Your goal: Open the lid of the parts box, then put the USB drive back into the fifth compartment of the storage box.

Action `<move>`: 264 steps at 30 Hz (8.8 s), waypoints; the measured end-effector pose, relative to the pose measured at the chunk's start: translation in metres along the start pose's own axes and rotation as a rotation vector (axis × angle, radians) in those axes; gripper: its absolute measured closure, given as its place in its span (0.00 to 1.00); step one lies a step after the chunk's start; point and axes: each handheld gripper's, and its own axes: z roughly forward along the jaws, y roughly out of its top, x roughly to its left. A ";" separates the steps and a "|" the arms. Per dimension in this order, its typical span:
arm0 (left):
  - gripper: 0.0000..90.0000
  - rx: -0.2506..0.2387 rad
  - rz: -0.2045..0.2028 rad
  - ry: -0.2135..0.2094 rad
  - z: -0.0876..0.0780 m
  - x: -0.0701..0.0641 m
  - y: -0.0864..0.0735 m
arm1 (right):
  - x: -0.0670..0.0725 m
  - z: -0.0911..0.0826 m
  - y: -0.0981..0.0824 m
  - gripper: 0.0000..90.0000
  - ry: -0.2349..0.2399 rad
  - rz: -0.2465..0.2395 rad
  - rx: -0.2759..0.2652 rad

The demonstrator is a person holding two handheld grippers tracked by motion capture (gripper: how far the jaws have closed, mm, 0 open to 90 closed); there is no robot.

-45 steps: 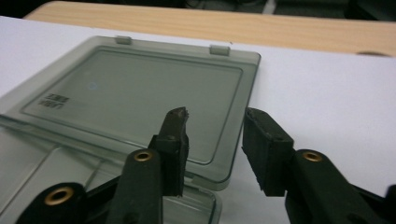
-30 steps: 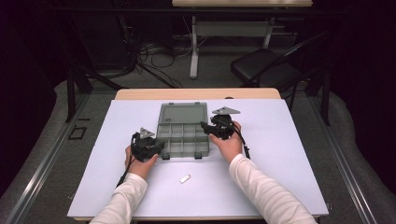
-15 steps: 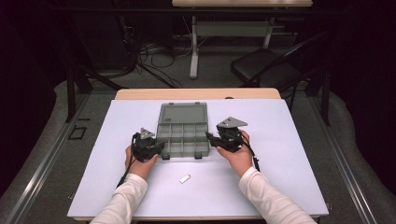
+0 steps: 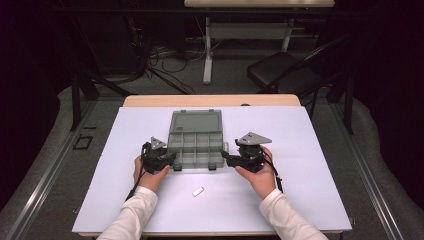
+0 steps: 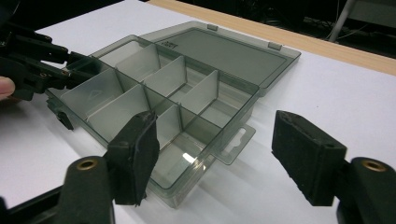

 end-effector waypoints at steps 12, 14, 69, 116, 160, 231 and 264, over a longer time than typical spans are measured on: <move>0.46 -0.101 0.010 -0.015 -0.031 -0.008 0.008 | -0.009 -0.011 0.002 0.25 0.004 0.030 -0.003; 0.45 -0.123 -0.003 -0.033 -0.038 -0.008 0.010 | -0.011 -0.014 0.002 0.23 0.012 0.038 -0.005; 0.00 -0.150 0.147 -0.277 -0.069 -0.060 0.017 | -0.023 -0.023 0.004 0.00 0.006 0.085 -0.031; 0.24 -0.014 0.229 -0.289 -0.049 -0.101 -0.022 | -0.019 -0.018 0.002 0.01 0.009 0.085 -0.012; 0.75 0.039 0.316 -0.310 -0.045 -0.112 -0.039 | -0.019 -0.014 -0.001 0.02 0.013 0.094 0.016; 0.88 -0.117 0.109 -0.206 -0.058 -0.067 -0.022 | -0.021 -0.010 -0.004 0.05 -0.002 0.102 0.032; 0.88 -0.131 0.058 -0.081 -0.056 -0.031 0.037 | -0.024 -0.014 -0.005 0.05 -0.004 0.119 0.020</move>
